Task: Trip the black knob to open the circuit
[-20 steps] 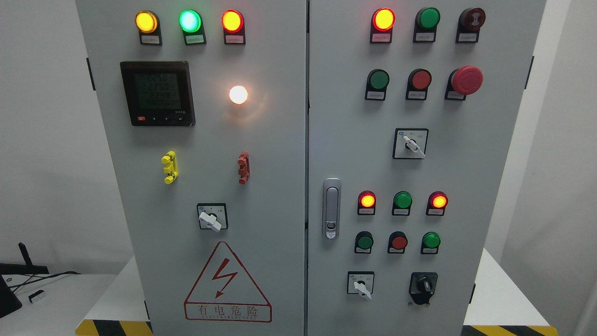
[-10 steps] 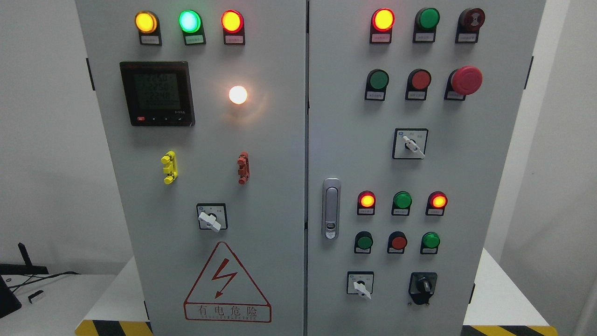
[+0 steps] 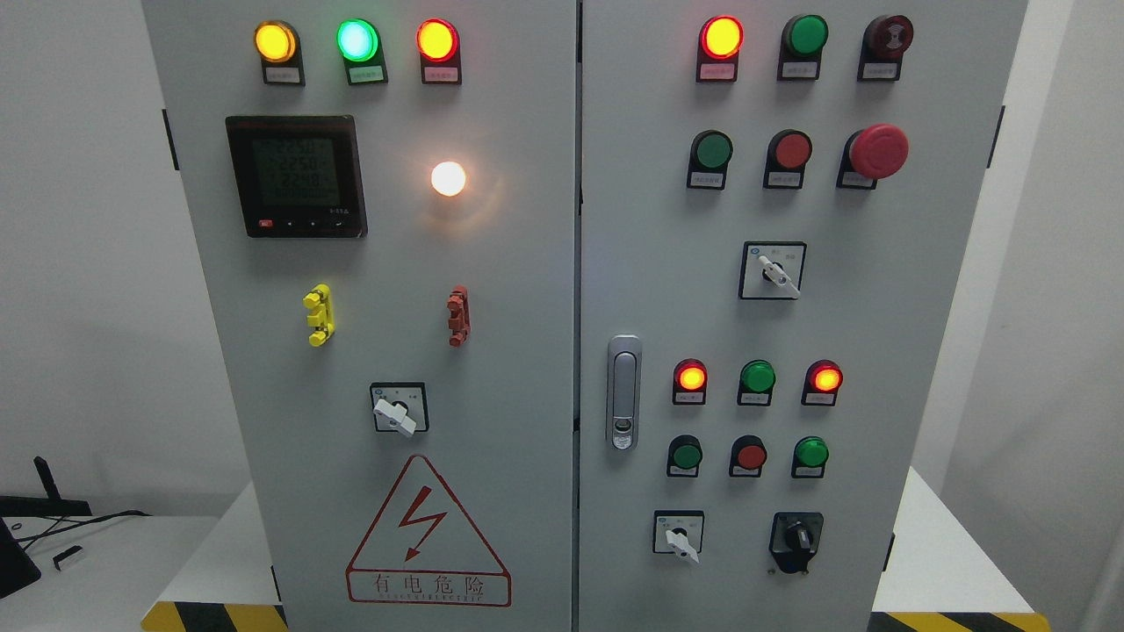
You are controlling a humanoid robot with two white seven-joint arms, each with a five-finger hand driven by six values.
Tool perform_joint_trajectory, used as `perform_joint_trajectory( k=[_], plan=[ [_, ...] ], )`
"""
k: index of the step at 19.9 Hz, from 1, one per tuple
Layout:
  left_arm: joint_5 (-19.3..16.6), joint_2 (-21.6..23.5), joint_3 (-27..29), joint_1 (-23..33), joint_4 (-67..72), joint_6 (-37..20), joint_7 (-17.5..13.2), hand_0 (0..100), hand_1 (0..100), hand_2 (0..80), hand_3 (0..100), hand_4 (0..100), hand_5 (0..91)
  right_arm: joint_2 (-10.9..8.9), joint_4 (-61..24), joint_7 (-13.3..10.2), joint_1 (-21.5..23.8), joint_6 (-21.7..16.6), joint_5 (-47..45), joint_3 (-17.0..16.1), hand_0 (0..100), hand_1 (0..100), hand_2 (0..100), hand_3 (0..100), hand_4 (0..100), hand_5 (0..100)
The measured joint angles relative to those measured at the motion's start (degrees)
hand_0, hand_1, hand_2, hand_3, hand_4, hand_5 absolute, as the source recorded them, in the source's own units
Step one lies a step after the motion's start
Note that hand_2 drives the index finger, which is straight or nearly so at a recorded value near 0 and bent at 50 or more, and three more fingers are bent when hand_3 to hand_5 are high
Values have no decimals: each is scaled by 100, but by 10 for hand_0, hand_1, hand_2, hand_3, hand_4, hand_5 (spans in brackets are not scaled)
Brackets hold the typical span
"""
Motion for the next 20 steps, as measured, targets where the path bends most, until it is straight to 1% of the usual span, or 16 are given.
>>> perform_joint_trajectory(
  k=[4, 8, 10, 14, 15, 16, 17, 18, 19, 20],
  plan=[
    [0, 0, 0, 0, 0, 0, 0, 120, 389, 0, 0, 0, 0, -56, -643, -13, -73, 74, -215, -417, 174, 539, 259, 728, 707, 693],
    [0, 0, 0, 0, 0, 0, 0, 120, 389, 0, 0, 0, 0, -116, -1147, -53, -323, 271, -326, -784, 188, 542, 262, 718, 692, 690],
    [0, 0, 0, 0, 0, 0, 0, 120, 389, 0, 0, 0, 0, -166, -1349, -168, -571, 508, -361, -933, 190, 546, 263, 697, 671, 671],
    [0, 0, 0, 0, 0, 0, 0, 120, 389, 0, 0, 0, 0, -277, -1633, -440, -1290, 1352, -401, -1148, 188, 552, 260, 704, 680, 663],
    [0, 0, 0, 0, 0, 0, 0, 120, 389, 0, 0, 0, 0, -298, -1684, -499, -1462, 1533, -406, -1184, 184, 559, 258, 725, 692, 667],
    [0, 0, 0, 0, 0, 0, 0, 120, 389, 0, 0, 0, 0, -320, -1737, -552, -1637, 1677, -410, -1215, 177, 575, 254, 868, 780, 758],
    [0, 0, 0, 0, 0, 0, 0, 120, 389, 0, 0, 0, 0, -340, -1788, -590, -1784, 1812, -415, -1235, 178, 578, 254, 905, 795, 784],
    [0, 0, 0, 0, 0, 0, 0, 120, 389, 0, 0, 0, 0, -360, -1833, -655, -1912, 1878, -417, -1247, 186, 581, 254, 990, 872, 856],
    [0, 0, 0, 0, 0, 0, 0, 120, 389, 0, 0, 0, 0, -377, -1872, -698, -2008, 1956, -418, -1250, 195, 589, 258, 1000, 944, 902],
    [0, 0, 0, 0, 0, 0, 0, 120, 389, 0, 0, 0, 0, -391, -1910, -772, -2096, 2000, -420, -1250, 199, 594, 261, 1000, 954, 906]
  ],
)
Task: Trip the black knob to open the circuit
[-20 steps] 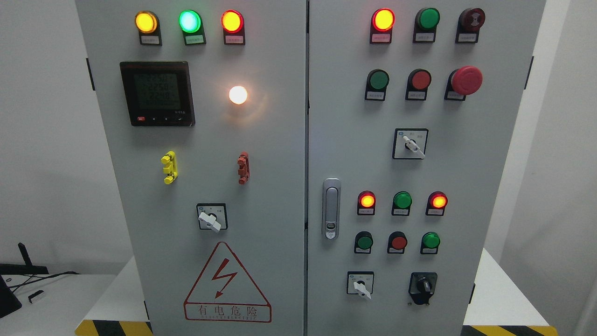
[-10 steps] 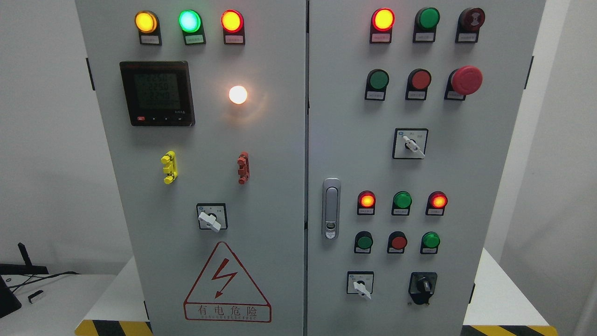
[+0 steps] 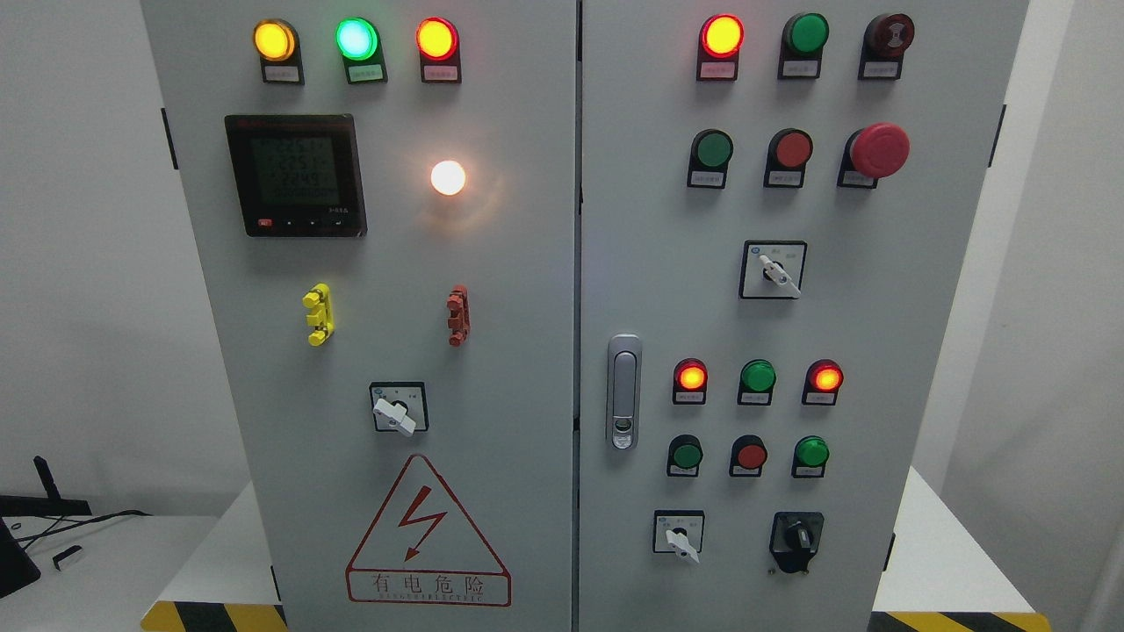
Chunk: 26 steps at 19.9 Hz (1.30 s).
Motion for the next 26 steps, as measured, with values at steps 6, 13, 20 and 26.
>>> perform_joint_trajectory(
  k=[6, 13, 20, 26],
  plan=[
    [0, 0, 0, 0, 0, 0, 0, 120, 389, 0, 0, 0, 0, -74, -151, -257, -455, 263, 6, 39, 192, 678, 276, 1000, 1000, 943],
    [0, 1, 0, 0, 0, 0, 0, 120, 389, 0, 0, 0, 0, -138, -191, -461, -906, 427, 220, 243, 263, 706, 279, 1000, 1000, 941],
    [0, 1, 0, 0, 0, 0, 0, 120, 389, 0, 0, 0, 0, -175, -88, -736, -1416, 684, 662, 569, 321, 652, 326, 1000, 1000, 947],
    [0, 2, 0, 0, 0, 0, 0, 120, 389, 0, 0, 0, 0, -174, 34, -938, -1814, 860, 968, 843, 336, 585, 369, 1000, 1000, 952]
  ],
)
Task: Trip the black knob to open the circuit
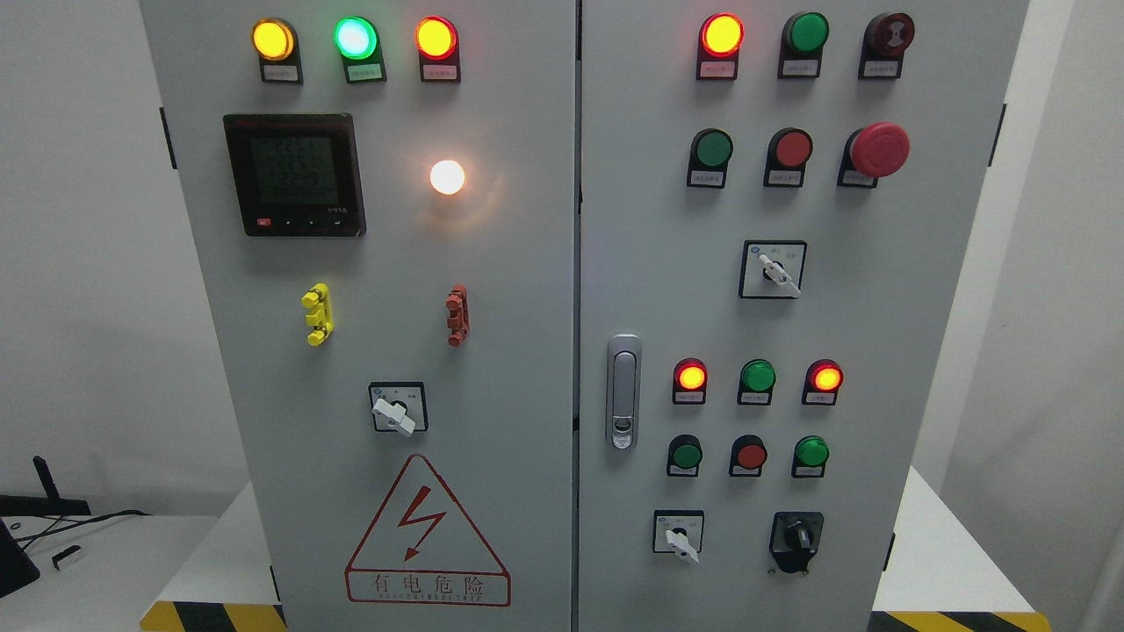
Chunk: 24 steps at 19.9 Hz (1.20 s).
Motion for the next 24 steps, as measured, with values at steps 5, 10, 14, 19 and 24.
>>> perform_joint_trajectory(
  k=[5, 10, 14, 19, 24],
  plan=[
    [0, 0, 0, 0, 0, 0, 0, 120, 389, 0, 0, 0, 0, 7, 145, -32, -243, 22, 179, 199, 329, 589, 368, 1000, 1000, 952],
    [0, 0, 0, 0, 0, 0, 0, 120, 389, 0, 0, 0, 0, 13, 347, -45, -534, 25, 398, 375, 327, 604, 350, 1000, 1000, 951],
    [0, 0, 0, 0, 0, 0, 0, 120, 389, 0, 0, 0, 0, 58, 560, -50, -836, 28, 616, 502, 325, 615, 344, 1000, 1000, 951],
    [0, 0, 0, 0, 0, 0, 0, 120, 389, 0, 0, 0, 0, 119, 820, -50, -1135, 29, 863, 613, 327, 654, 345, 1000, 1000, 949],
    [0, 0, 0, 0, 0, 0, 0, 120, 389, 0, 0, 0, 0, 157, 1014, -50, -1290, 29, 1017, 681, 315, 679, 347, 1000, 1000, 948]
  ],
)
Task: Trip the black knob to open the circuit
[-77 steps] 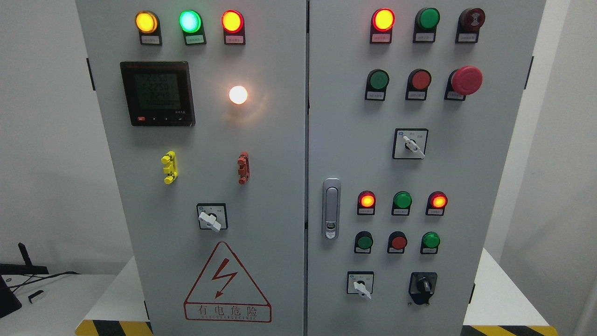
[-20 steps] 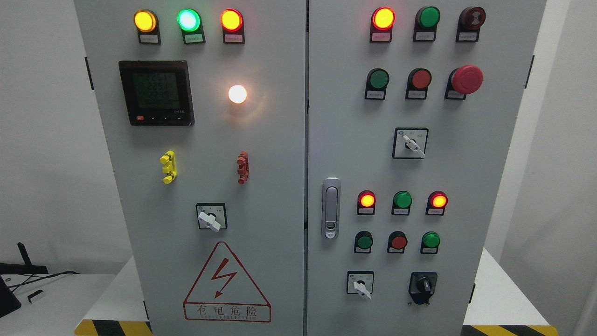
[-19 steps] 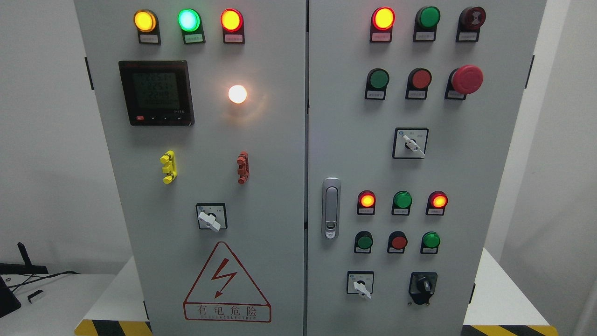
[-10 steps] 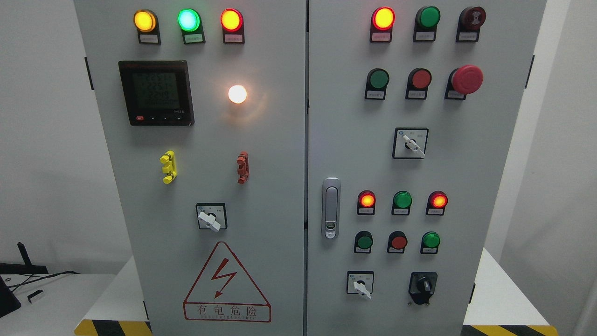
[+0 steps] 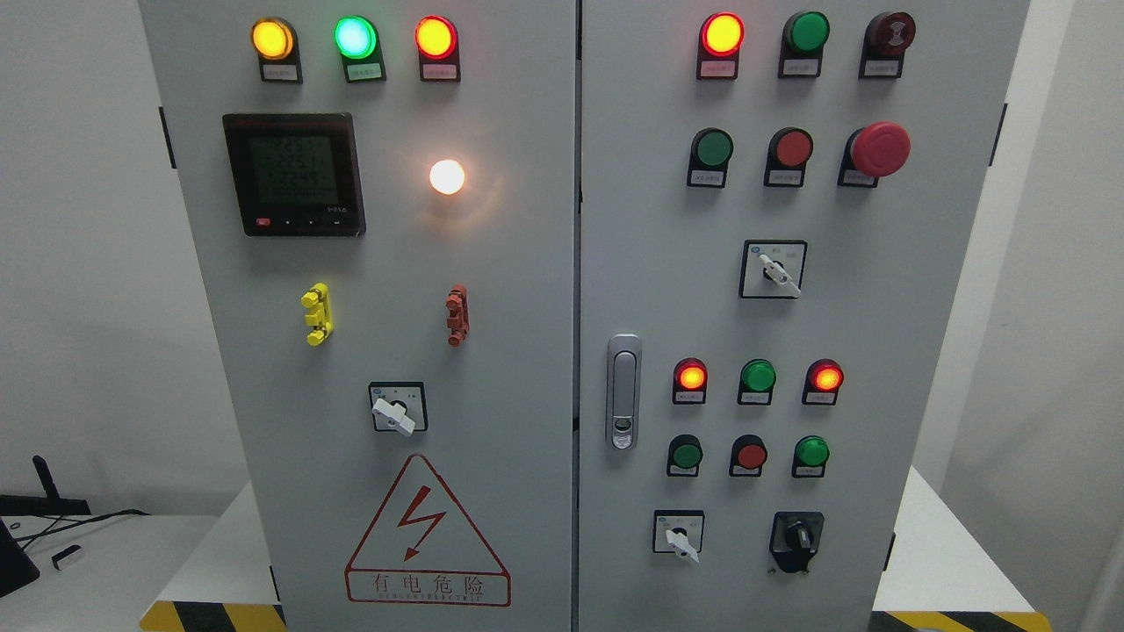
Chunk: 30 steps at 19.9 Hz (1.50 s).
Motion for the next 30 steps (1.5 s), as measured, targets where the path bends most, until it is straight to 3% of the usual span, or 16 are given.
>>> perform_joint_trajectory(
  k=[9, 30],
  plan=[
    [0, 0, 0, 0, 0, 0, 0, 120, 389, 0, 0, 0, 0, 35, 223, -40, -154, 15, 296, 57, 307, 691, 352, 1000, 1000, 948],
    [0, 0, 0, 0, 0, 0, 0, 120, 389, 0, 0, 0, 0, 113, 514, -128, -1051, 576, 383, 280, 298, 690, 358, 1000, 1000, 948]
  ],
)
